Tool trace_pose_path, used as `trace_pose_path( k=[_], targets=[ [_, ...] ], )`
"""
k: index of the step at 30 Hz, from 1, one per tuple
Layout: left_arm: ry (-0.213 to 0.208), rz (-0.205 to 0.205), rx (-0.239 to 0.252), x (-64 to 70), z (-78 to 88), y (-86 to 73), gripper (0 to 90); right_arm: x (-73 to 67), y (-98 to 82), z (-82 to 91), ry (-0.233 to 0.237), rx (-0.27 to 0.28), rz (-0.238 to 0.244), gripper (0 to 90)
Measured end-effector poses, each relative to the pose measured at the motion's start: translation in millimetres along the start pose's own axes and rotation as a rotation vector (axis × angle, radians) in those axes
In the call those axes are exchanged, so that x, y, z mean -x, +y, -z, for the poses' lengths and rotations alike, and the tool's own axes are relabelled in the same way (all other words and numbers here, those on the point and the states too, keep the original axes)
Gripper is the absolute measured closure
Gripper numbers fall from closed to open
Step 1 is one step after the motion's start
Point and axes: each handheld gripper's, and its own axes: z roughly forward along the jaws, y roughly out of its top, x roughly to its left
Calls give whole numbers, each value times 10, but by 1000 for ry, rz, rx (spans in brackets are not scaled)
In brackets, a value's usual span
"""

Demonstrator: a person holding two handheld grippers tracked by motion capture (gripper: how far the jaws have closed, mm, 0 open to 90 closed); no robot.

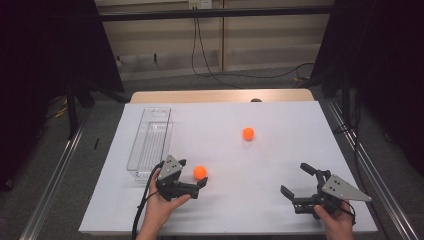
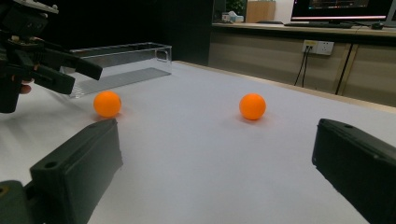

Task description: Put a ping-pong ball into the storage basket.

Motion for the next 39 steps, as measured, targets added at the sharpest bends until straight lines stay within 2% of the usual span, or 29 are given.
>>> trace_pose_path(
  k=[6, 13, 27, 39],
  targets=[
    [-5, 11, -19, -13, -34, -7, 46, 4, 1, 2, 0, 2, 3, 8],
    [20, -7, -53, -14, -42, -13, 57, 8, -1, 3, -2, 1, 1, 9],
    [32, 7, -68, -36, -82, 8, 59, 9, -2, 3, -2, 0, 4, 9],
    [41, 14, -60, -40, -124, 54, 62, 9, 0, 4, -3, 1, 1, 9]
  ],
)
